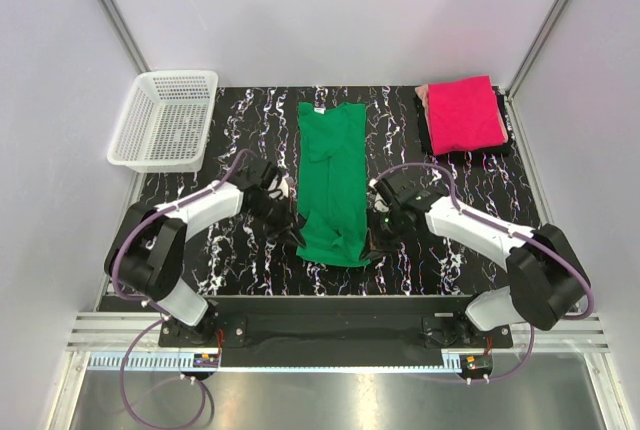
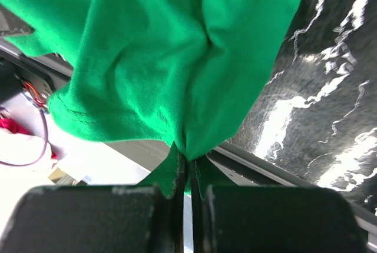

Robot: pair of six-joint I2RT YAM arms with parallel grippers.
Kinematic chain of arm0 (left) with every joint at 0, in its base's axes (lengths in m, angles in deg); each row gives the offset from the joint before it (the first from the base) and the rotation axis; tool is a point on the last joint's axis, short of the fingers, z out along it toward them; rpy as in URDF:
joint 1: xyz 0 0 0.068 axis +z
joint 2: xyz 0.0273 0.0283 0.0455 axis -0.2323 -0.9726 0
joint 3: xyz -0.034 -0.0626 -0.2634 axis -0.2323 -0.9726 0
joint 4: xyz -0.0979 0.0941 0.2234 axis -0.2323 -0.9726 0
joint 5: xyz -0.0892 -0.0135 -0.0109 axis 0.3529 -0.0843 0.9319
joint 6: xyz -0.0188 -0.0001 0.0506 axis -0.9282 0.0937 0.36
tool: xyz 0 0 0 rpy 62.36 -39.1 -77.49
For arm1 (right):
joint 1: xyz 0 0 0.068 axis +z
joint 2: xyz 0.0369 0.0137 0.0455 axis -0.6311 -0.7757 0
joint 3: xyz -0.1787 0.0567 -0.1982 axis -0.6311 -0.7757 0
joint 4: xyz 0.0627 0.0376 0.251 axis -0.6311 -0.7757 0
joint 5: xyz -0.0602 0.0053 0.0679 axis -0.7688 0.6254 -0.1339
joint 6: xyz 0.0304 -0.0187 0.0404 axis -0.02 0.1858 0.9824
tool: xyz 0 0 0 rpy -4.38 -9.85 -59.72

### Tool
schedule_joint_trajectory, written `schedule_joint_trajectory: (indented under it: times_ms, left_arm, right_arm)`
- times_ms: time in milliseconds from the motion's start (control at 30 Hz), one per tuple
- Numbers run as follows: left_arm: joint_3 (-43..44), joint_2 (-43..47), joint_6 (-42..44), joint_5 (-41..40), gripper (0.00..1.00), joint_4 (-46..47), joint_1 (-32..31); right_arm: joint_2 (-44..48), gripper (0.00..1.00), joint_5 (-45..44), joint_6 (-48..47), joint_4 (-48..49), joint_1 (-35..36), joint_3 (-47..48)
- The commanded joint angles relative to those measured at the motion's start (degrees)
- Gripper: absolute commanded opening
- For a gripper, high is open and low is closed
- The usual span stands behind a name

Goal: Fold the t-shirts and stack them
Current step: Fold the tshirt

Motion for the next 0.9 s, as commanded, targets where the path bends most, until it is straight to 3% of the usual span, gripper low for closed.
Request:
schedule_joint_trajectory:
  times_ms: [0, 867]
  left_arm:
    - [4.8, 2.4, 0.8, -0.5, 0.00, -2.5, 1.2]
    - [24.3, -4.4, -3.3, 0.4, 0.00, -7.2, 2.2]
  right_arm:
    - [1.7, 0.00, -1.1, -2.7, -3.1, -2.2, 2.9]
    - [-10.7, 0.00, 3.1, -13.7, -11.2, -12.4, 25.1]
